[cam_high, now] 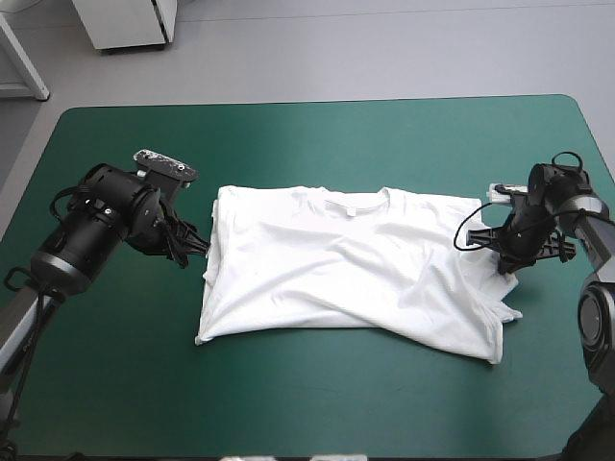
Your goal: Fold the cloth
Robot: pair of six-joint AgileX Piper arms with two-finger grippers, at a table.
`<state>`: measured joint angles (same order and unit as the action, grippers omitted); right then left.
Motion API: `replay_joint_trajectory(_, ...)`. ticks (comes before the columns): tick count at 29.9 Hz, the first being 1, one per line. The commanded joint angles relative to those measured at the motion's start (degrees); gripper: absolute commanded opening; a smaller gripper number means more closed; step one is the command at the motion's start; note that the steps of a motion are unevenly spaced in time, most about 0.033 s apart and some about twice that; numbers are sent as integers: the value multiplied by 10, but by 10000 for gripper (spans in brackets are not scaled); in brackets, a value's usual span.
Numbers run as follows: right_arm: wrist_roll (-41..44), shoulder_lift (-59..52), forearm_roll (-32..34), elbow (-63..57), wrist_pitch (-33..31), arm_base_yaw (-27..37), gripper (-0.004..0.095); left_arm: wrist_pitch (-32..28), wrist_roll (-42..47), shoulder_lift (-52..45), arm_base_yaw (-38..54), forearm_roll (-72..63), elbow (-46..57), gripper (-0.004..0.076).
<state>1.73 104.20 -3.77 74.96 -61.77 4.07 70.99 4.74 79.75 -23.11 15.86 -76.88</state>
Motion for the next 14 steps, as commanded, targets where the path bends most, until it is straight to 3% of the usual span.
replay_joint_trajectory(1,0,-36,-26,34,-27,-5,-13,-11,6,-19,-4,13,-19,475)
replay_joint_trajectory(8,-21,-61,-80,127,-74,-5,-13,-23,6,-19,-4,11,-19,475)
replay_joint_trajectory(14,-37,-61,-150,164,-92,-46,-13,-27,6,-19,-4,6,-19,475)
